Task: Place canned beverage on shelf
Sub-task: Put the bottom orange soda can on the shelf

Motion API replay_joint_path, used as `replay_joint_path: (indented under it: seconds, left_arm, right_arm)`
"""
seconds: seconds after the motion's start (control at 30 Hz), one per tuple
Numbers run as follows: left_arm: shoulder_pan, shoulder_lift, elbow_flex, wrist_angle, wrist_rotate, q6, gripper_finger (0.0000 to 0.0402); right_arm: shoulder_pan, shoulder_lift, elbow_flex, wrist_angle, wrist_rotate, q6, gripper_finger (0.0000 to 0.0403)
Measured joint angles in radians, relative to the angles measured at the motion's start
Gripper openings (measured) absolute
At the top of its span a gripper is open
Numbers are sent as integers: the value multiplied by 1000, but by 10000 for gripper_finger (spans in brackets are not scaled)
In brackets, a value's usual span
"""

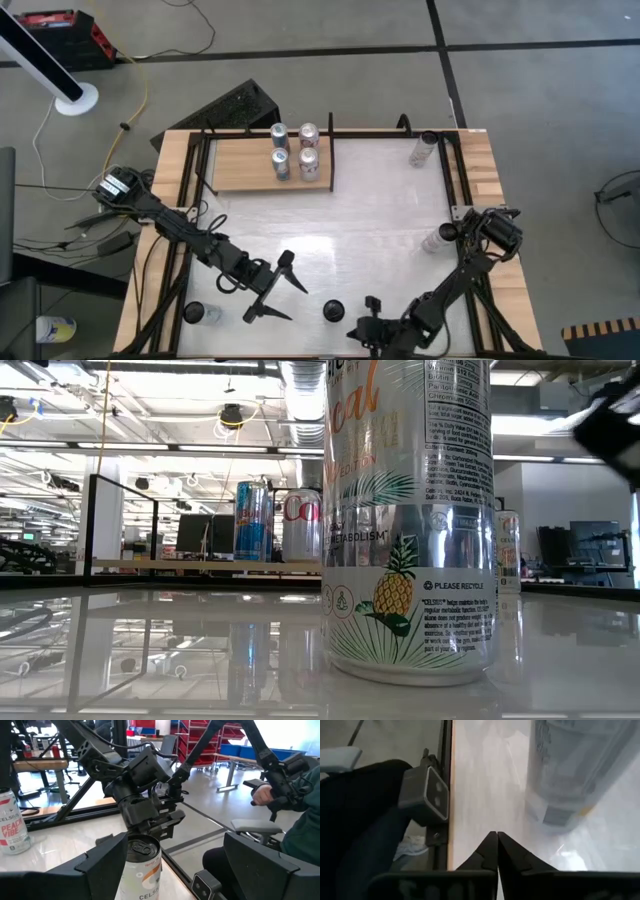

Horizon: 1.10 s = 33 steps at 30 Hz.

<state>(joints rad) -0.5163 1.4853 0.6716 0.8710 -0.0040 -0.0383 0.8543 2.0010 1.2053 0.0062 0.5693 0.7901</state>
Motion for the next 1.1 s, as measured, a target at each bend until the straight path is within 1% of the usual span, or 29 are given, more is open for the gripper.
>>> replay_joint_path:
  seconds: [0.13,0.37,0.53,0.87,1.03,1.1]
  left_arm:
    - [0,0,0,-6,0,0,314]
    - [0,0,0,-6,0,0,314]
    - [4,0,0,-7,0,0,314]
    - [4,0,1,-33,-6,6,314]
    - [4,-1,1,-38,-78,47,314]
    - [10,-1,1,-42,-90,58,314]
  right_arm:
    - [-37,0,0,4,-13,-92,15]
    - [-111,0,0,63,-118,-208,22]
    - [-160,0,1,57,-148,-277,17]
    - [-251,0,1,37,-152,-352,19]
    - [-295,0,1,49,-122,-355,19]
    - [-309,0,1,56,-123,-354,19]
